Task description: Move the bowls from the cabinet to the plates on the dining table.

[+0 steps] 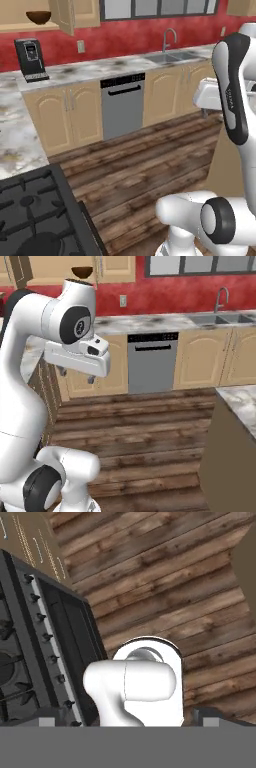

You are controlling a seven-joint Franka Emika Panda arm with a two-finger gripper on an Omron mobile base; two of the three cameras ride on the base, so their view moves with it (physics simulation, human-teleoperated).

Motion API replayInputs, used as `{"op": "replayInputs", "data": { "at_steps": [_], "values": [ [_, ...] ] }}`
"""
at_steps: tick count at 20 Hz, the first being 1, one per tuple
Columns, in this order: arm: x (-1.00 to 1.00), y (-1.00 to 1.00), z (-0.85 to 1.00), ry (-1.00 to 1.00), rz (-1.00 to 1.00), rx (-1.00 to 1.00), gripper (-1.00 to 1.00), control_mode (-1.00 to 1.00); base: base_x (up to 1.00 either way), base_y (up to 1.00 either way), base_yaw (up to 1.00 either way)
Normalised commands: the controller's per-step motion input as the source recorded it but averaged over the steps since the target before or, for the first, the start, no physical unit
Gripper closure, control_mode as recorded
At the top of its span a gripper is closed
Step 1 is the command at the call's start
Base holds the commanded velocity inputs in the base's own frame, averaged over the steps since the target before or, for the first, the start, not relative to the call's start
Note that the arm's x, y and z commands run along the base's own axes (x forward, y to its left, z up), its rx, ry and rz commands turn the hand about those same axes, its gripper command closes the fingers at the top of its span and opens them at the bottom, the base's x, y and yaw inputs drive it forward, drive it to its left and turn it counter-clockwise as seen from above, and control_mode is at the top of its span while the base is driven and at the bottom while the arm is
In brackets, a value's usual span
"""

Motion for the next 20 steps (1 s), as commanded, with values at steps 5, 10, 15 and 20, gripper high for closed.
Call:
{"op": "replayInputs", "data": {
  "at_steps": [5,10,15,20],
  "values": [
    [0.00,0.00,0.00,0.00,0.00,0.00,-1.00,1.00,0.08,0.10,0.50],
    [0.00,0.00,0.00,0.00,0.00,0.00,-1.00,1.00,0.39,0.35,0.25],
    [0.00,0.00,0.00,0.00,0.00,0.00,-1.00,1.00,0.47,0.32,0.19],
    [0.00,0.00,0.00,0.00,0.00,0.00,-1.00,1.00,0.89,0.10,0.17]
  ]
}}
